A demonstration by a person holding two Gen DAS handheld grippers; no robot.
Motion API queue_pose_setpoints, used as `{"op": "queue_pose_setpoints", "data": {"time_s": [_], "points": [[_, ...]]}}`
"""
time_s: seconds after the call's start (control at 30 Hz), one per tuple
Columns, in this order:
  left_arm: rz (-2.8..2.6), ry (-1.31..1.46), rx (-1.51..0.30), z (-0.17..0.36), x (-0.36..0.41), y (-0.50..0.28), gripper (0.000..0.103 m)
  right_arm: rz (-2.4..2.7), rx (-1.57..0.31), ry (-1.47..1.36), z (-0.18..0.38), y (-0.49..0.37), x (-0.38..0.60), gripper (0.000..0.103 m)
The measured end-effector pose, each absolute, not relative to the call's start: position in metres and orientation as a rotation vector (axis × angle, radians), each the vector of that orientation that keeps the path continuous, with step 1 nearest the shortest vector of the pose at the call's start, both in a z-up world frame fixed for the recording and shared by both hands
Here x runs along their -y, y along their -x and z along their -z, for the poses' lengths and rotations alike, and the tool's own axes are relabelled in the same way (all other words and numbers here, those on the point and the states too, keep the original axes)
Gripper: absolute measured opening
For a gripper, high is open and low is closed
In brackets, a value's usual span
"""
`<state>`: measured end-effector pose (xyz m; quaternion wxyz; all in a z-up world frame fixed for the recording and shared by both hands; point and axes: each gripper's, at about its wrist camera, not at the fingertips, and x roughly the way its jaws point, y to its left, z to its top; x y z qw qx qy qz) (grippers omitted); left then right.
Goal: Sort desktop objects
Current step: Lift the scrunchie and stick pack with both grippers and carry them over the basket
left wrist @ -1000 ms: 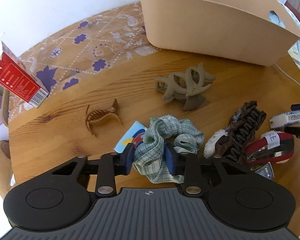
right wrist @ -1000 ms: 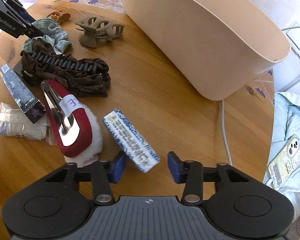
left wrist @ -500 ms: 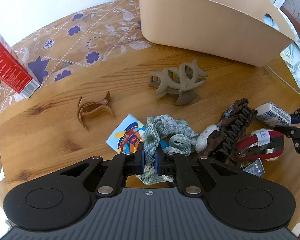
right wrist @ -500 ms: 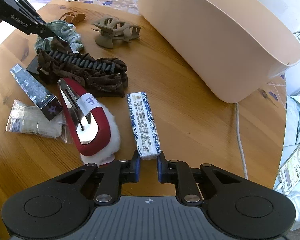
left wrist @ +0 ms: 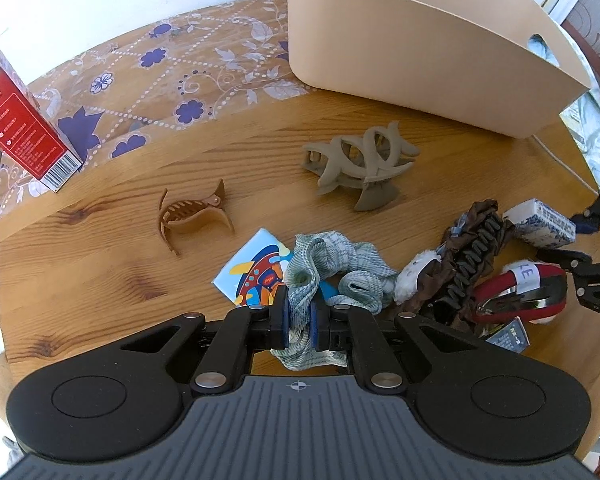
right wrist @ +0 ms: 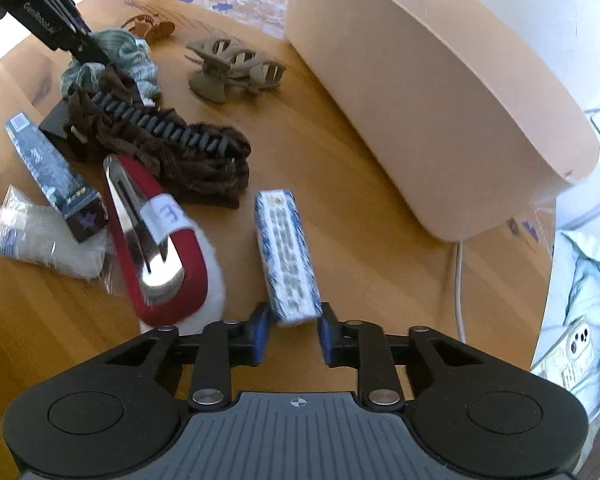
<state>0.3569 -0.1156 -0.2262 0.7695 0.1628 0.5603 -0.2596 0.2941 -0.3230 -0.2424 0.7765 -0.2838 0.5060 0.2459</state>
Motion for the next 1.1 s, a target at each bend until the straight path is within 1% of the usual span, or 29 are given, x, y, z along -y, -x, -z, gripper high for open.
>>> {"op": "queue_pose_setpoints", "data": {"time_s": [0.13,0.2,0.23,0.47,0.63,0.9,1.1], "points": [[0.572,-0.364,-1.214,0.227,0.116,-0.357,0.009,-0.552,-1.081,0.619,0.241,-0.300,0.318,0.035],[0.575,-0.366,-1.213,0.227,0.116,-0.357,0.009,-0.570,-1.089,0.622,0.243,-0.304,0.314,0.026],[0.576,-0.365,-1.213,0.227,0.116,-0.357,0.008,-0.580,-1.099,0.610,0.243,-0.305,0.314,0.019],[0.596,-0.352,-1.209,0.223,0.115,-0.355,0.006,-0.567,-1.126,0.517,0.239,-0.309,0.319,0.018],[0.612,-0.316,-1.204,0.212,0.115,-0.354,0.006,-0.553,-1.120,0.463,0.224,-0.305,0.326,0.018],[0.643,-0.270,-1.175,0.180,0.115,-0.352,0.006,-0.526,-1.059,0.399,0.188,-0.305,0.331,0.018],[0.676,-0.259,-1.120,0.145,0.117,-0.353,0.006,-0.513,-1.009,0.346,0.159,-0.305,0.336,0.018]]}}
